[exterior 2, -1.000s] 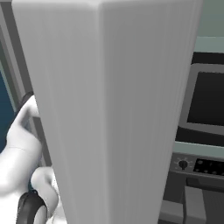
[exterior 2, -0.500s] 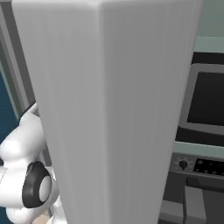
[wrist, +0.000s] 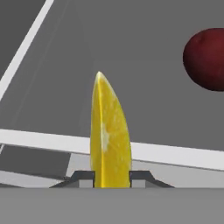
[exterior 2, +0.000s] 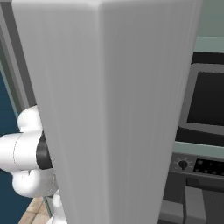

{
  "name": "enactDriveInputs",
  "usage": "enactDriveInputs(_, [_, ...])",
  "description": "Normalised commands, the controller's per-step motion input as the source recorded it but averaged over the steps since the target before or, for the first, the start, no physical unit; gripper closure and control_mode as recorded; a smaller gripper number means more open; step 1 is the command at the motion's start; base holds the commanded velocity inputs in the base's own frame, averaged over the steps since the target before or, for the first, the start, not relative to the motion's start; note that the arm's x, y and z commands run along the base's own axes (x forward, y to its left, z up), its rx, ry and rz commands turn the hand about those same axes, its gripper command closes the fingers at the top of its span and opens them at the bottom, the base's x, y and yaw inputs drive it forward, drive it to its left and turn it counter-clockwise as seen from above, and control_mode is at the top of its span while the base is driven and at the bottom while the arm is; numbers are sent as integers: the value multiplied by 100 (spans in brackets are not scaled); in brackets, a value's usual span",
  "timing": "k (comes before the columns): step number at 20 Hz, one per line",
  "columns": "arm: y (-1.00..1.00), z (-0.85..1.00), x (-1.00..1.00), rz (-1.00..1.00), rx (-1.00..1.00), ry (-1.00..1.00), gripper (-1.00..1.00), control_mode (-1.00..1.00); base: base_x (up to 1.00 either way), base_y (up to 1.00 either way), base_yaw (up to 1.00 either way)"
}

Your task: Move the lemon wedge and potato from the top shelf to the second highest shelf to make space. Then, place the pitcher from the counter on the cleared top shelf.

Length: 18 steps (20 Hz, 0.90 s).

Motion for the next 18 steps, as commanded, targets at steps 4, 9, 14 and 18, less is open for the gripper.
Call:
enactDriveInputs(4, [0, -52, 61, 0, 0, -9, 100, -100, 0, 0, 0])
enactDriveInputs(9, [0, -31, 74, 0, 0, -2, 100, -100, 0, 0, 0])
enactDriveInputs(14, [1, -14, 81, 0, 0, 0, -100, -100, 0, 0, 0])
enactDriveInputs(18, [4, -3, 75, 0, 0, -1, -100, -100, 0, 0, 0])
